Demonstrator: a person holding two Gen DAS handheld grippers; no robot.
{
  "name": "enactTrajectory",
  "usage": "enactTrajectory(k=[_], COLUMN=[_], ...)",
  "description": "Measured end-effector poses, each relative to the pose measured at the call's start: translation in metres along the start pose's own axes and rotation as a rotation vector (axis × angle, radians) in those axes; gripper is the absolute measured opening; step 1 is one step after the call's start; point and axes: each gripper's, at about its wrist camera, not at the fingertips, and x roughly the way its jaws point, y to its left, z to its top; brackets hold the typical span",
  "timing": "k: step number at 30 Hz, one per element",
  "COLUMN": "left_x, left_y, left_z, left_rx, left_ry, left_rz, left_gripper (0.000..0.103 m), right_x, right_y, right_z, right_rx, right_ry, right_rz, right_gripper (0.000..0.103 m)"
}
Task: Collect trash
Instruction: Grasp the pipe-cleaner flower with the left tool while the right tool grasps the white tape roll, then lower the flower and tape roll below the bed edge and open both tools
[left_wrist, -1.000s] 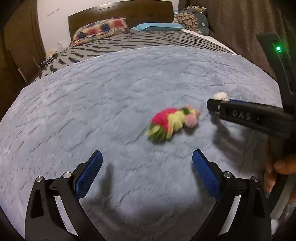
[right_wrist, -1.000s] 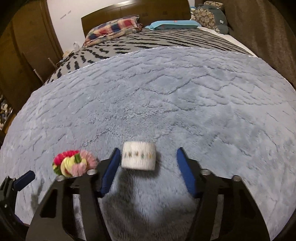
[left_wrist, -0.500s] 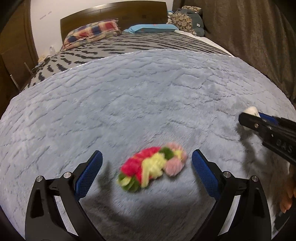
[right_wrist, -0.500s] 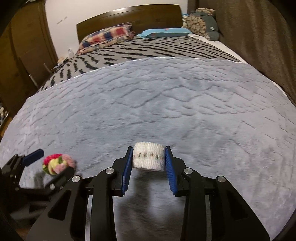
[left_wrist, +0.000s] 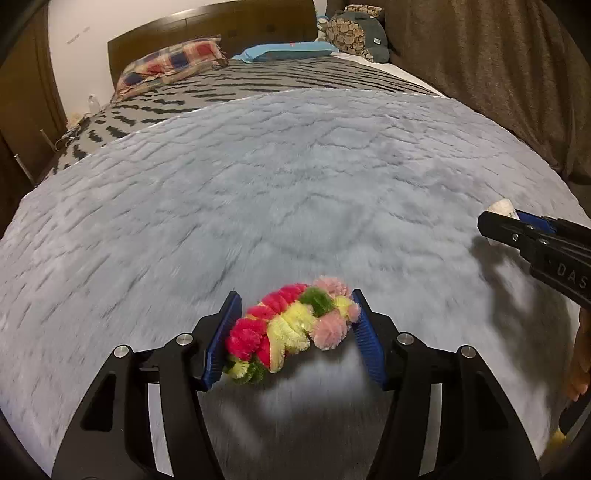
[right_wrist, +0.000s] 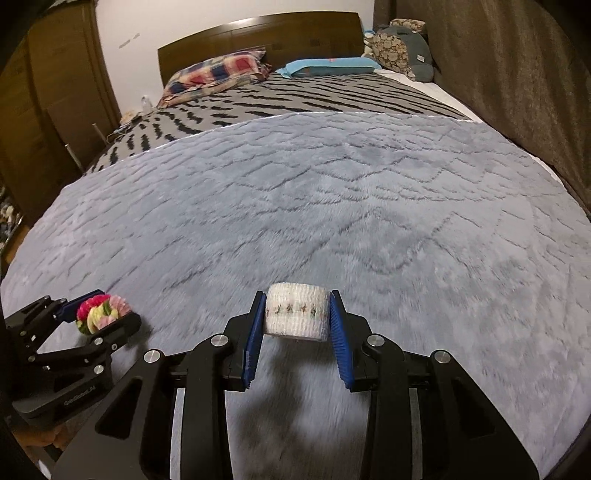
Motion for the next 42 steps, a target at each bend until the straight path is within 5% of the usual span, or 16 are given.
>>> enactTrajectory(k=[16, 22, 31, 42], left_x=[-0.152, -0.173, -0.180, -0.128], left_y=[-0.005, -0.016, -0.029, -0.044], left_z=[-0.128, -0.177, -0.247, -0.318], left_rx=[-0.096, -0.110, -0.118, -0.100], left_ry=[-0.129, -0.118, -0.062, 0.123], left_rz=[-0.064, -0.092, -0.128, -0.142], left_gripper=[0.057, 0.057, 0.057, 0.057], right_x=[-0.142, -0.174, -0.160, -0.110], right_y=[0.038, 0.053, 0.042, 0.037], right_z=[-0.101, -0.156, -0.230, -0.296], right_rx=[-0.091, -0.131, -0.110, -0.124], right_ry=[-0.140, -0.159, -0.017, 0.183], right_rz=[0.109, 0.113, 0.120, 0.089], right_gripper=[0.035, 0.035, 0.035, 0.035])
